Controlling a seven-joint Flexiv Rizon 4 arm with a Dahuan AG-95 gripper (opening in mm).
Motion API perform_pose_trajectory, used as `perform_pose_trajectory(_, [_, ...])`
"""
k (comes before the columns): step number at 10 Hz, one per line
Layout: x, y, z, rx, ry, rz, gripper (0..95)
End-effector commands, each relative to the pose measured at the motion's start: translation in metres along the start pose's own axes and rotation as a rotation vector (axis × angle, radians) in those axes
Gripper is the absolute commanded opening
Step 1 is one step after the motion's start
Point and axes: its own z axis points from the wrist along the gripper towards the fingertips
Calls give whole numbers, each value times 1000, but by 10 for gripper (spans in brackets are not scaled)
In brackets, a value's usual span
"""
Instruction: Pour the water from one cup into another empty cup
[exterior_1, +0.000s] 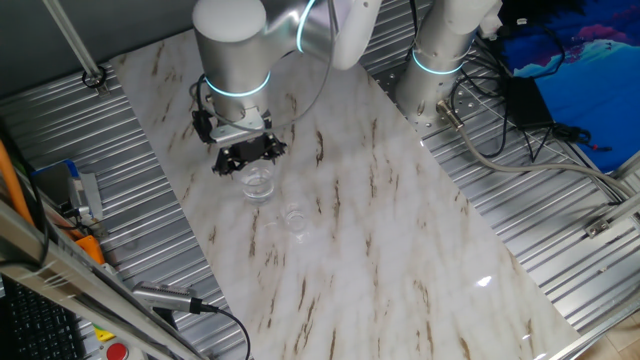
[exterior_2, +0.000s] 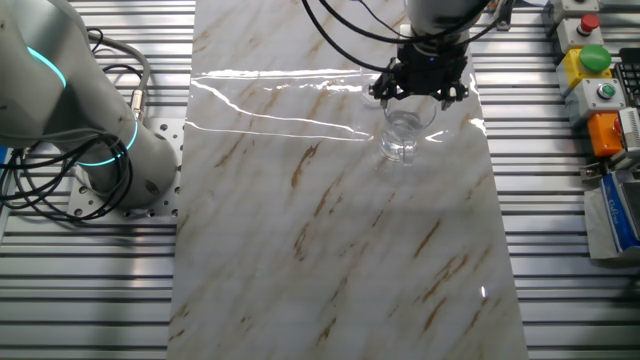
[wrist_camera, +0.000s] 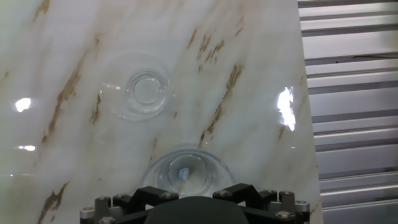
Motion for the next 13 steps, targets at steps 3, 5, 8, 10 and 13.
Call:
perform_pose_trajectory(3, [0,-1,0,-15,-12,24,950])
perform_pose_trajectory(5, [0,-3,2,-23,-18,32,950])
perform_pose_trajectory(8, [1,-4,5,-31,-32,46,950])
perform_pose_trajectory(10, [1,-4,7,-27,-28,36,950])
perform_pose_trajectory(13, [1,-4,8,-26,-30,30,950])
